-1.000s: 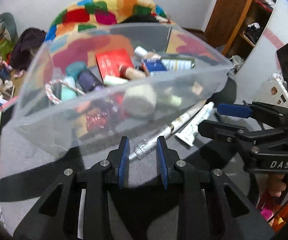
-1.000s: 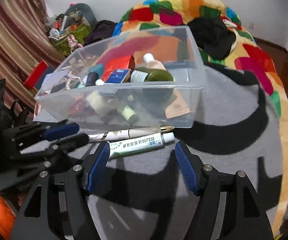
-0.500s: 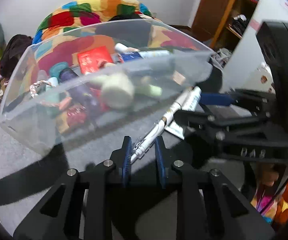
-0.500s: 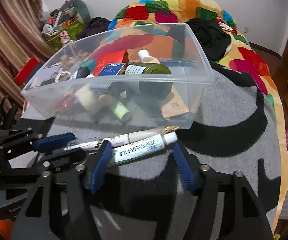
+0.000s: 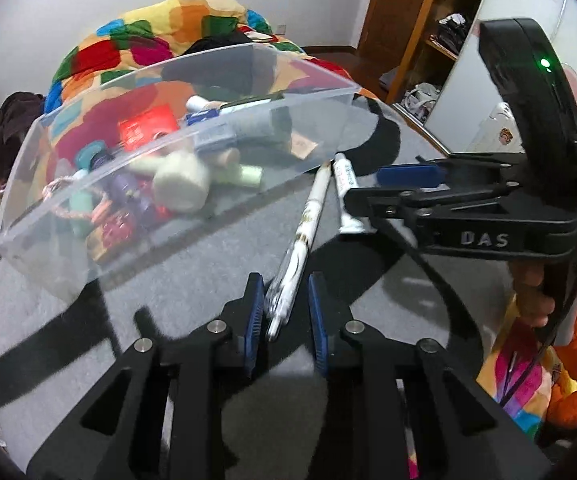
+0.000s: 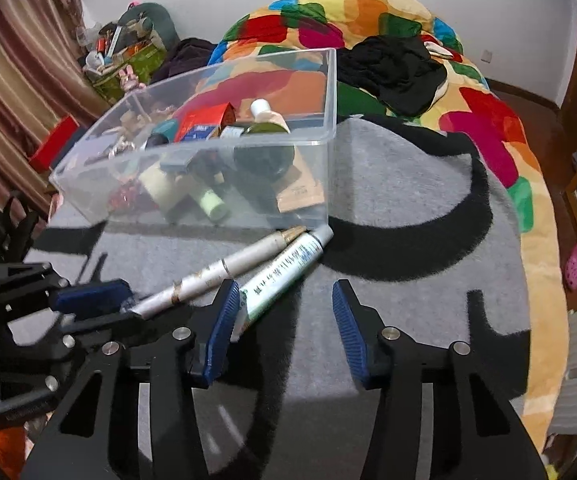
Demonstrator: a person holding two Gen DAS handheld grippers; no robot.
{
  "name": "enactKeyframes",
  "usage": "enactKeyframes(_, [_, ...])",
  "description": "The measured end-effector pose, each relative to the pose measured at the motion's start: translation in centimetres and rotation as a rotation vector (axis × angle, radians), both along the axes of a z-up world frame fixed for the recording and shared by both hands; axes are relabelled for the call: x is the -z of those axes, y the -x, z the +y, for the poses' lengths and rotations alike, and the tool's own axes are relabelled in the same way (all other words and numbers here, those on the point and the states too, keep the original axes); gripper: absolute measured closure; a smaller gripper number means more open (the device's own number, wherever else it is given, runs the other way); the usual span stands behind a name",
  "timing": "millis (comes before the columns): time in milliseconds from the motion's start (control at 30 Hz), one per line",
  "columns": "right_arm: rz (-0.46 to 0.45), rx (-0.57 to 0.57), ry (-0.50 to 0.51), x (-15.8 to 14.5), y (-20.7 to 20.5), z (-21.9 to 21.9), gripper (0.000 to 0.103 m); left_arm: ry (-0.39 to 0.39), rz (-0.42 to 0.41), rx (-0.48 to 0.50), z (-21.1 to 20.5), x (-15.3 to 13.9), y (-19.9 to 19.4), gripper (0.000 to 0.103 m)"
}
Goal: Organize objects
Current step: 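Grasp the white pen with the left tool while the right tool grasps the white tube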
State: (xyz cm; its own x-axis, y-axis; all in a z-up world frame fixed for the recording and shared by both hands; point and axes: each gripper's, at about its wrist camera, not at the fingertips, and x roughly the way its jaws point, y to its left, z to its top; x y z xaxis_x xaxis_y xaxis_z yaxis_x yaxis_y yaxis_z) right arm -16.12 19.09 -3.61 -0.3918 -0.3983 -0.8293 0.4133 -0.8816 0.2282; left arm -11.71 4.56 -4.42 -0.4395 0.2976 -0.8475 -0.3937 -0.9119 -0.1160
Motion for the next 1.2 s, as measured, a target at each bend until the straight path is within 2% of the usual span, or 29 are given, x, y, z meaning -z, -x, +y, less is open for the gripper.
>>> enactKeyframes(133, [-0.007,0.015,0.006,0.8,1.1,-0.8,0.058,0.061,0.001,0.014,1.5,0.8,1.3,0.079])
enactKeyframes(233, [-0.003,0.007,0.005,0.9,1.0,-0.6,0.058,0.061,-0.001,0.003,1.6,1.4,1.7,0.080])
enactKeyframes(267, [0.003,0.005,-0.006,1.0,0.8,-0.5,0.061,0.061,0.003,0.002,1.6,1.4,1.6,0.082])
enactKeyframes(333, [0.030,-0.004,-0.048,1.0,0.5,-0.4,0.075,0.062,0.016,-0.002,1.4,1.4,1.1,0.083])
enactKeyframes(533, [0.055,-0.012,-0.064,0.9,-0.5,0.3,0.082,0.059,0.047,-0.035,-0.3,1.3,-1.9,0.091])
enactKeyframes(600, [0.066,-0.029,-0.068,0.9,-1.1,0.3,0.089,0.058,0.052,-0.048,-0.9,1.2,-2.9,0.092])
enactKeyframes(767, [0.090,-0.103,-0.050,0.6,-3.6,0.0,0.089,0.052,0.058,-0.078,-2.7,0.9,-5.3,0.092])
enactKeyframes(933, [0.125,-0.206,-0.066,0.4,-5.8,-1.1,0.089,0.063,0.076,-0.086,-2.8,0.8,-5.9,0.091])
enactKeyframes(1000, [0.118,-0.213,-0.066,0.4,-5.8,-1.4,0.086,0.066,0.084,-0.088,-2.4,0.9,-5.4,0.090])
enactKeyframes(1200, [0.097,-0.174,-0.043,0.6,-5.2,-1.8,0.086,0.068,0.138,-0.109,-1.6,1.4,-4.6,0.091])
